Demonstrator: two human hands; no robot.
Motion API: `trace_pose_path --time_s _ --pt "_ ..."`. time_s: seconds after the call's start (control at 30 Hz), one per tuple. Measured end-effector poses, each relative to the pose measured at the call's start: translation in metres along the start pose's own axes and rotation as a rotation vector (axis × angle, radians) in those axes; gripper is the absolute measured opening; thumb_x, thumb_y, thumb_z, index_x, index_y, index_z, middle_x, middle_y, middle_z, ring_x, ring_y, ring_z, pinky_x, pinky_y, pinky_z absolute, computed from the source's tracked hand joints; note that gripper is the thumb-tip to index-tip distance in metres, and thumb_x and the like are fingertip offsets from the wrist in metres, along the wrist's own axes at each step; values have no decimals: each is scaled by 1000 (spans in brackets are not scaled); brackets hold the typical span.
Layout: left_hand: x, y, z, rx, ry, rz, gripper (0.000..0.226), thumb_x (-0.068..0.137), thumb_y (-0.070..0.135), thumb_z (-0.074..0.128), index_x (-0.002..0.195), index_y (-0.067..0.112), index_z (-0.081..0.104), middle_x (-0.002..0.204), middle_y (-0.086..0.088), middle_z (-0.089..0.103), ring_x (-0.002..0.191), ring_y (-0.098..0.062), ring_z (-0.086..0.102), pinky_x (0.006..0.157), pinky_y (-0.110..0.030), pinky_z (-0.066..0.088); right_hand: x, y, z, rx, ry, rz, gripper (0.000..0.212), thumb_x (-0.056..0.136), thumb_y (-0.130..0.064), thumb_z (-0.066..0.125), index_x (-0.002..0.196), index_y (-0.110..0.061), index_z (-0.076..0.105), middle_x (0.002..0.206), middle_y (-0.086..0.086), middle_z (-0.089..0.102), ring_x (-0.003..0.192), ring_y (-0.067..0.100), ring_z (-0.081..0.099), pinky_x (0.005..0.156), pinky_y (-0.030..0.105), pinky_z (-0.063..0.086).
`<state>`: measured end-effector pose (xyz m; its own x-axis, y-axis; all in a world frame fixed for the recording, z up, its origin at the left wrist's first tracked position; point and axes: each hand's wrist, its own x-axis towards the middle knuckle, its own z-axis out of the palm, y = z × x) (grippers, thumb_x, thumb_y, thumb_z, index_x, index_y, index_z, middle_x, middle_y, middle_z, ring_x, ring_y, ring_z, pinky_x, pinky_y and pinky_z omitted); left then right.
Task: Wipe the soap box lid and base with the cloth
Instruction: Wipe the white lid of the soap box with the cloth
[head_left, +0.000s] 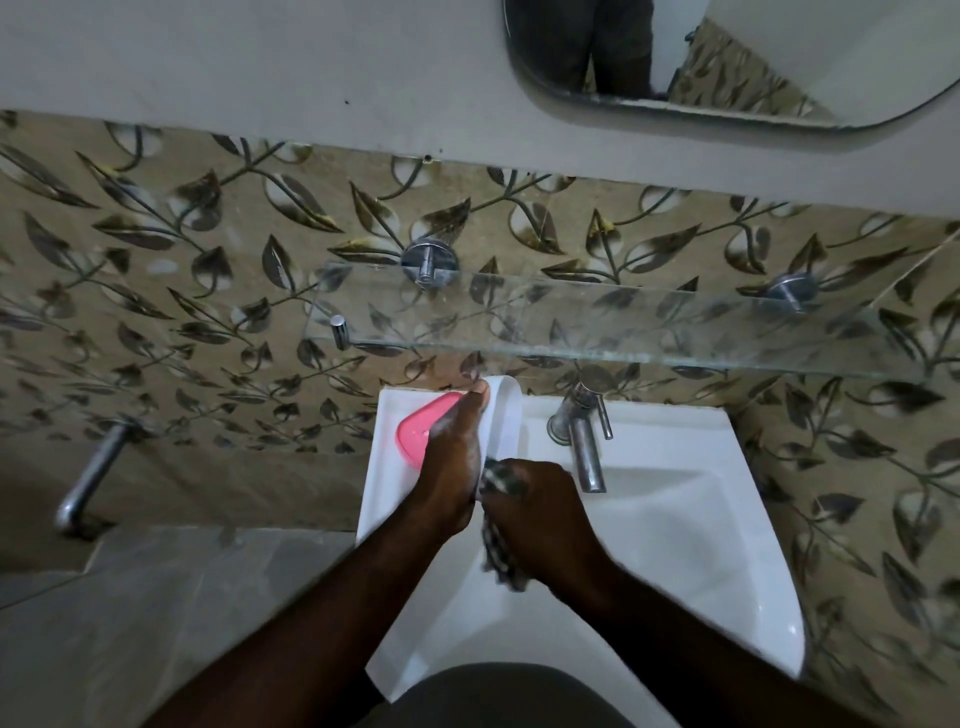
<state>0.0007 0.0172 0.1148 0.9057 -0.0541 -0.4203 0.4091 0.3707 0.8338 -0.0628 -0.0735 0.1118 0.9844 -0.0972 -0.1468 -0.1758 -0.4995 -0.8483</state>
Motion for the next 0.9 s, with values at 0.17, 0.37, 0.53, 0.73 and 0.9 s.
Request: trace_pose_path --time_s 0.17,0.37,0.53,0.73,0.9 --pt "5 4 -6 10 -33 -74 34 94 42 55 99 10 67 58 -3 65 55 -20 62 55 -26 50 -7 14 4 -231 18 -212 18 74 -30 50 78 -22 65 75 -1 67 68 20 67 66 38 57" --pt "16 5 -15 -38 -100 -226 37 92 39 61 115 10 65 72 -7 74 69 -25 68 70 -34 55 7 32 -9 -438 -129 -435 31 82 -42 62 107 -24 65 109 -11 66 97 10 62 78 22 48" --pt "18 1 -15 -50 -96 -214 36 94 39 56 115 12 66 86 -7 74 74 -22 69 62 -27 56 3 12 -1 -111 -95 -152 33 86 -46 64 78 -15 59 60 3 60 52 19 58 55 37 50" --pt "22 5 -14 -5 -89 -174 40 91 46 58 119 18 65 109 -10 72 94 -25 70 74 -31 55 -5 9 12 -157 15 -227 12 93 -39 55 87 -28 55 76 0 65 63 19 65 58 37 55" --pt "25 7 -9 -69 -64 -233 49 90 47 61 125 13 62 127 -13 63 114 -30 59 105 -44 44 10 33 -10 -582 -92 -560 30 95 -36 49 120 -22 55 102 -4 64 87 20 63 61 30 52"
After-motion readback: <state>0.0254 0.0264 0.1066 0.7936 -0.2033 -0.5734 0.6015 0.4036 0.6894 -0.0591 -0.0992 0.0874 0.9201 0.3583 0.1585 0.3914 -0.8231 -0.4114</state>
